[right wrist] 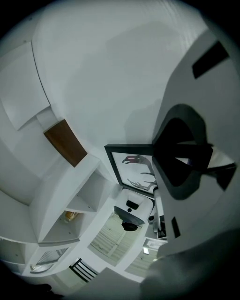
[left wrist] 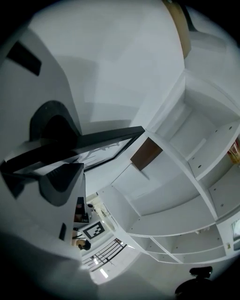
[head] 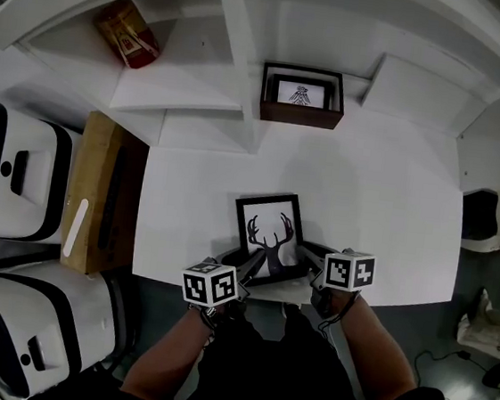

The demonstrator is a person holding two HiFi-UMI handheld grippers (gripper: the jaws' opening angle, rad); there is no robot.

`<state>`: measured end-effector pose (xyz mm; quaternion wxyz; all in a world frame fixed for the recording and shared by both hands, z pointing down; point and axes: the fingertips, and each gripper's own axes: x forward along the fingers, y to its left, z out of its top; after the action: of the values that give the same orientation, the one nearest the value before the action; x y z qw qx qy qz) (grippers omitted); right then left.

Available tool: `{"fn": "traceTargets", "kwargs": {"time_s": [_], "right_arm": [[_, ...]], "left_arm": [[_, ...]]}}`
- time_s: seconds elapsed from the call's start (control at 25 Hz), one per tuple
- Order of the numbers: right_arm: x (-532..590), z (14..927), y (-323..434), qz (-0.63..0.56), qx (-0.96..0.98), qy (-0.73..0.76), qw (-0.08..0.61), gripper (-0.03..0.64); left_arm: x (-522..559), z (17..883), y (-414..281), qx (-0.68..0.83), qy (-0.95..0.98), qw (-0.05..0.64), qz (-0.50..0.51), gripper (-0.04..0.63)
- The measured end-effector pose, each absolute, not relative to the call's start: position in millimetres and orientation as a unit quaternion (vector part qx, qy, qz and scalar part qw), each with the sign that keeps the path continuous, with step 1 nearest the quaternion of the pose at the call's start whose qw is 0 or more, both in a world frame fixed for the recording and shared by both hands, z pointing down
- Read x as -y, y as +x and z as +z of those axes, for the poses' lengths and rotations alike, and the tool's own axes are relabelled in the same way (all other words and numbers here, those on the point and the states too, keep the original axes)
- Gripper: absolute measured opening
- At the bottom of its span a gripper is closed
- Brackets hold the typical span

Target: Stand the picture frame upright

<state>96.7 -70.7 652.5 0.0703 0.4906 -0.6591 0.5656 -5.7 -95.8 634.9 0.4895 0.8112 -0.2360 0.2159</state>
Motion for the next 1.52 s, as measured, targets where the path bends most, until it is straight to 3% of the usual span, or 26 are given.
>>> {"fn": "traceTargets", "kwargs": {"time_s": [0.68, 0.92, 1.52], "right_arm": [[69.4, 648.5, 90.4, 0.548, 0.680, 0.481, 0.079, 0.082], [70.4, 641.6, 90.8, 0.566, 0.681, 0.465, 0.011, 0.127], [91.4, 587.4, 64.4, 0.578, 0.712, 0.378, -0.123, 0.135]], "left_arm": [[101.4, 604.4, -3.7, 0.181, 0.797, 0.566, 0.106, 0.041], [98.5, 584.7, -6.0, 0.150, 0.815, 0.551, 0.094, 0.035], [104.0, 533.5, -34.6, 0.107, 0.841, 0.529, 0.025, 0.035]]}}
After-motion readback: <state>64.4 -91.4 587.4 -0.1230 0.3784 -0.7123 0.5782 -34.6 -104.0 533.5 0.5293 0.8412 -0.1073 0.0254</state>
